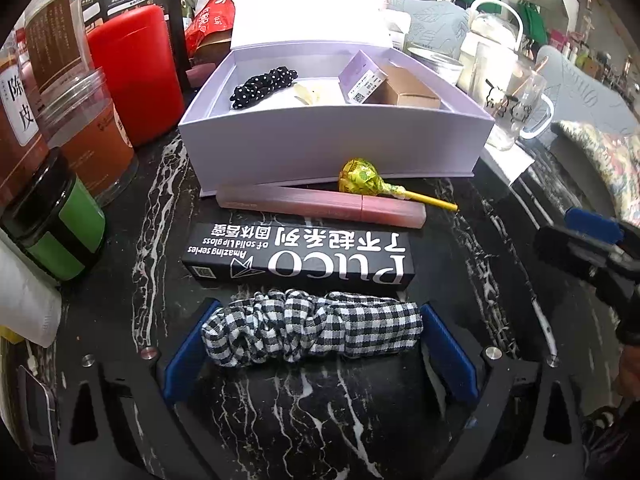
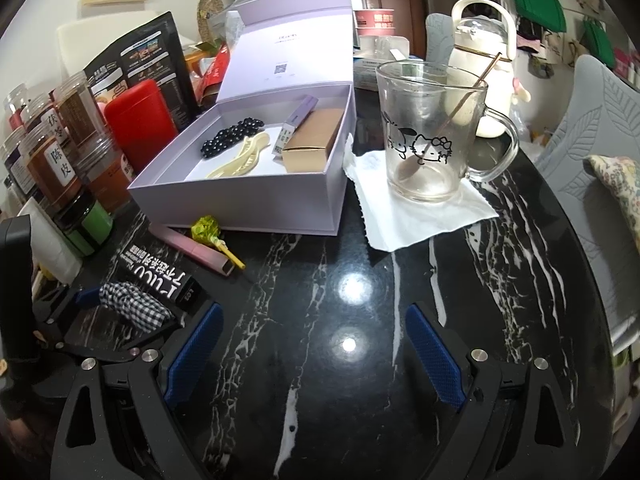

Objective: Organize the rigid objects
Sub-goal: 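Close the left tool on the gingham scrunchie and lift it, then grasp the yellow lollipop with the right tool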

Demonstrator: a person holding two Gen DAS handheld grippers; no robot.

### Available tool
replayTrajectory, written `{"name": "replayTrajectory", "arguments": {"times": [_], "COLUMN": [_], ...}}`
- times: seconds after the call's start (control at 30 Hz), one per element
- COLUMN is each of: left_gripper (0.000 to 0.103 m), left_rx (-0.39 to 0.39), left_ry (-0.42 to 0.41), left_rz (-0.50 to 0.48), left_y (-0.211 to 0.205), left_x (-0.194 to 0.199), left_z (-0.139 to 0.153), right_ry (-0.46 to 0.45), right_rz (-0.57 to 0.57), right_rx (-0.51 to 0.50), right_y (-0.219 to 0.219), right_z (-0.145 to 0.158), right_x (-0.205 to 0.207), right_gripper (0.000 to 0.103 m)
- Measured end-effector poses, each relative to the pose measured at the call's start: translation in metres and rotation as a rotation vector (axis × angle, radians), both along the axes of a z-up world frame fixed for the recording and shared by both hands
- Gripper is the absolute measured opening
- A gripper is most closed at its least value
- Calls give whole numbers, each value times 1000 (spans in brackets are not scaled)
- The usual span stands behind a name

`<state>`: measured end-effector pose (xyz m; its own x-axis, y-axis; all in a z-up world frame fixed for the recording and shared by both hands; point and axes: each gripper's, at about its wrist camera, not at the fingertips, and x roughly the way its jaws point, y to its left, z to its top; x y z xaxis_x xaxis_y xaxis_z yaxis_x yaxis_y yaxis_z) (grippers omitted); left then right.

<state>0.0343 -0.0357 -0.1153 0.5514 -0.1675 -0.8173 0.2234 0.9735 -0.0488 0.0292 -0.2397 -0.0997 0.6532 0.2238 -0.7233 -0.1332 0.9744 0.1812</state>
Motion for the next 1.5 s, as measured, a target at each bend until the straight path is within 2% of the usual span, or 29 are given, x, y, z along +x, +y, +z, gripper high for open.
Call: {"name": "replayTrajectory", "arguments": {"times": [0.2, 0.53, 0.77, 1.07, 1.4, 1.5], "left_gripper": [99, 99, 99, 99, 99, 99], "left_rx": [-80, -67, -54, -67, -89, -95], "left_ry": [30, -25, -63, -74, -61, -54], "left_rz": [23, 80, 117, 137, 169, 176], "left_y": [16, 41, 55, 64, 82, 85], "left_x": [-3, -15, -8, 9, 24, 27], "left_z": [6, 27, 36, 36, 30, 28], "right_ry": [1, 2, 4, 52, 110, 113], "right_rz": [12, 60, 100, 153, 228, 239], "right_rx": [-5, -7, 0, 7, -7, 3], "right_y": [5, 23, 37, 61, 88, 91], "right_z": [1, -1, 1, 0, -10, -13], "right_x": [-2, 1, 16, 51, 86, 93], "right_gripper": [94, 94, 92, 72, 38, 37]}}
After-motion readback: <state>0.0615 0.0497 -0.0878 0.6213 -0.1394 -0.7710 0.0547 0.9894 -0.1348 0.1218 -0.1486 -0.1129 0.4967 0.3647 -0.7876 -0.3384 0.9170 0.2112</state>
